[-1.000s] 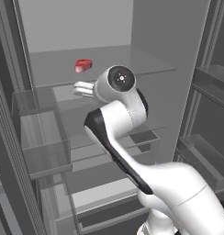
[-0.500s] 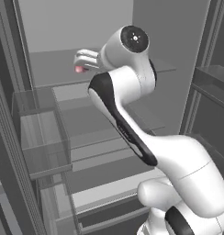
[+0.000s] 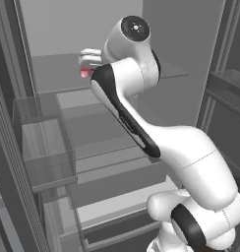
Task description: Place one cucumber and one steak in each tupperware on the nearby counter, to pack two identical lunches.
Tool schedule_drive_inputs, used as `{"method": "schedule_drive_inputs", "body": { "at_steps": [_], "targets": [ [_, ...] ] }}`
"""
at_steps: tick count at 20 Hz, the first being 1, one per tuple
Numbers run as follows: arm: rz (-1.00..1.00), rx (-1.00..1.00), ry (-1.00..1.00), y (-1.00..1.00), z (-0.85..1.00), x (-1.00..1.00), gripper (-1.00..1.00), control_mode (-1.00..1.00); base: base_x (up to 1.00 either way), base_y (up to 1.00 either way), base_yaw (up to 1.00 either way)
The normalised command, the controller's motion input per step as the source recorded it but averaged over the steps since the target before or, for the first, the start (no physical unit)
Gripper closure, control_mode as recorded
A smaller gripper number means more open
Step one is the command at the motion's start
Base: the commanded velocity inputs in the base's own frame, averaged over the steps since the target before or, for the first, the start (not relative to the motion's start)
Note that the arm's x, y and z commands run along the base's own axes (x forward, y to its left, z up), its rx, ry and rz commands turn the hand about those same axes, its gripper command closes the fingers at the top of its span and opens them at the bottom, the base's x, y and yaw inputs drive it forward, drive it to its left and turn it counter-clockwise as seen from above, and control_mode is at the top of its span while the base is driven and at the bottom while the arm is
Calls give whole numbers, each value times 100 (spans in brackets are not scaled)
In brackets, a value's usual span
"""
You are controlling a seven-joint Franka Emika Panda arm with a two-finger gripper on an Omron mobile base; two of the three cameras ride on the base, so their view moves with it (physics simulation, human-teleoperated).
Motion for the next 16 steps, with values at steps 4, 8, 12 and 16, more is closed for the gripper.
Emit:
{"method": "schedule_drive_inputs", "body": {
  "at_steps": [4,8,12,16],
  "targets": [
    [3,-7,6,0,-2,90,-100,-100,0,0,0],
    [9,-11,2,8,-16,35,-100,-100,0,0,0],
    [3,-1,0,19,-6,45,-100,-100,0,0,0],
    [0,-5,1,41,-45,37,-100,-100,0,0,0]
  ]
}}
